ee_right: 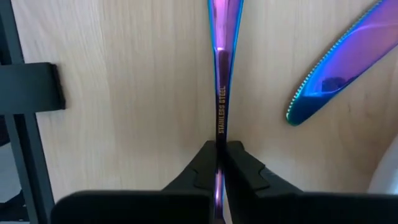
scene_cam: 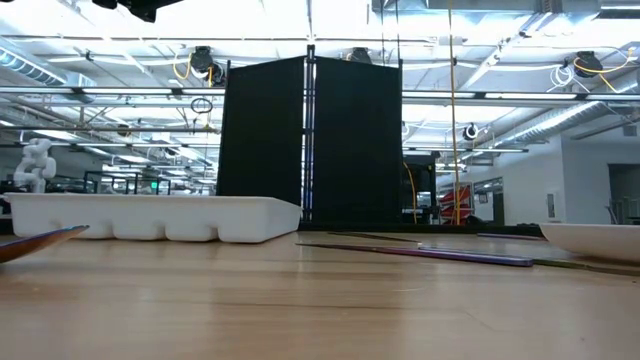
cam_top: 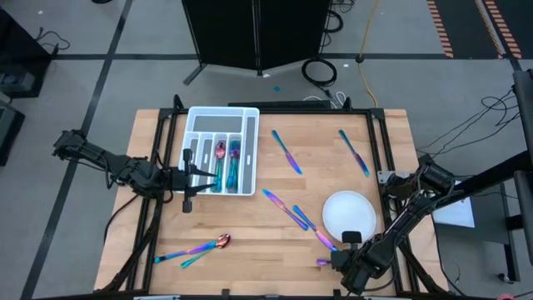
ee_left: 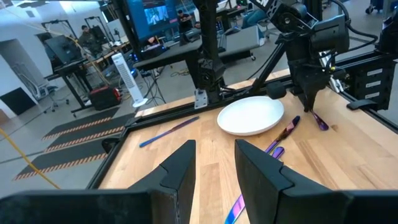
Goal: Sort silverware
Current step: Put the iridescent fork into the white silverware tray
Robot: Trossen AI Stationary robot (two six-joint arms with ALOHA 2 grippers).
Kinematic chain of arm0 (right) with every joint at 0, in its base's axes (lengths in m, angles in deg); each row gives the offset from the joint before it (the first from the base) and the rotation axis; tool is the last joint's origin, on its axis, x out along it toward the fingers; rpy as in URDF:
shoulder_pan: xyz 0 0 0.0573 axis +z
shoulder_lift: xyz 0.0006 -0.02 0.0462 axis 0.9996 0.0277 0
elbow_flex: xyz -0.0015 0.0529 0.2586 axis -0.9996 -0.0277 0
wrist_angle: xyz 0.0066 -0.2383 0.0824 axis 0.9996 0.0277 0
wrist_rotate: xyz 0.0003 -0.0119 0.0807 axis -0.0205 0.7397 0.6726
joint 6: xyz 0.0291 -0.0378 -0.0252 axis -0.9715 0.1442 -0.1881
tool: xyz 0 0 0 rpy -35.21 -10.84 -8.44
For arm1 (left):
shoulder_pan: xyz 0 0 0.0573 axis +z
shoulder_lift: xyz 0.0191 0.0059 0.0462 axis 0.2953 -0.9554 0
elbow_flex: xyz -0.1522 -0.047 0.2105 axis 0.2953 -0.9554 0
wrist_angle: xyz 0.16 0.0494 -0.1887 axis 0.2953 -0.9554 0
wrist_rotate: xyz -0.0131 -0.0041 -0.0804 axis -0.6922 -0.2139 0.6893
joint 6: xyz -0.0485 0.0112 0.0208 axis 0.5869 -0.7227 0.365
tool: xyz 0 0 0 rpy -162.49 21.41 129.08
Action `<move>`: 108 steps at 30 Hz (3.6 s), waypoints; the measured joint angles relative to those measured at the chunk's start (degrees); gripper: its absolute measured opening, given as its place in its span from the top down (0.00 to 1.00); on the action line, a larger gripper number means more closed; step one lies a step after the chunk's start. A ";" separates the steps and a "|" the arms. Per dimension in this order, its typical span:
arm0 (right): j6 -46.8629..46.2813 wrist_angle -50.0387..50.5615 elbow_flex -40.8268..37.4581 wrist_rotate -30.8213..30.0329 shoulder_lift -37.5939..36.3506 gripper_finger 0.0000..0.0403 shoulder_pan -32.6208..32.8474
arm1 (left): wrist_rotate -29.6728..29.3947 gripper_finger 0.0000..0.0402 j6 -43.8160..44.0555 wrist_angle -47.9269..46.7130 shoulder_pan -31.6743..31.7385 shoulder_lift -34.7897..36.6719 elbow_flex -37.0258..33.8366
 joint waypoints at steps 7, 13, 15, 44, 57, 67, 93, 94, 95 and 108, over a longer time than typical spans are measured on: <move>1.01 2.73 1.53 0.51 -0.55 0.99 -1.28 | 0.00 0.72 0.09 0.00 -0.01 0.00 0.00; 7.30 7.29 6.47 -1.29 -0.83 0.99 -4.17 | 0.14 0.72 1.37 0.00 -0.01 0.00 0.00; 10.37 6.96 7.89 -3.82 -0.83 1.00 -5.30 | 0.29 0.72 1.60 -0.02 -0.02 0.00 0.00; 99.13 -21.45 12.09 -45.57 -0.94 1.00 -32.47 | 15.40 0.72 64.50 0.25 7.52 -12.79 -0.55; 117.59 -32.67 12.07 -38.05 -0.38 1.00 -36.45 | 24.41 0.72 75.10 13.90 13.37 -25.48 -0.55; 135.12 -46.19 12.07 -40.76 1.04 1.00 -36.33 | 30.82 0.72 73.00 26.93 13.93 -31.02 -0.57; 138.92 -50.36 12.07 -40.06 1.11 0.99 -36.04 | 34.27 0.97 61.76 25.28 13.93 -30.99 -0.61; 138.94 -50.34 12.07 -40.07 1.11 0.99 -36.02 | 34.23 0.98 61.55 25.01 13.97 -30.99 -0.61; 138.93 -50.34 12.07 -40.02 1.11 0.99 -36.04 | 34.14 0.98 61.43 24.63 13.97 -30.99 -0.61; 131.15 -53.13 12.04 -41.50 -0.40 0.80 -33.76 | 30.04 0.99 56.17 24.50 15.16 -30.84 -0.48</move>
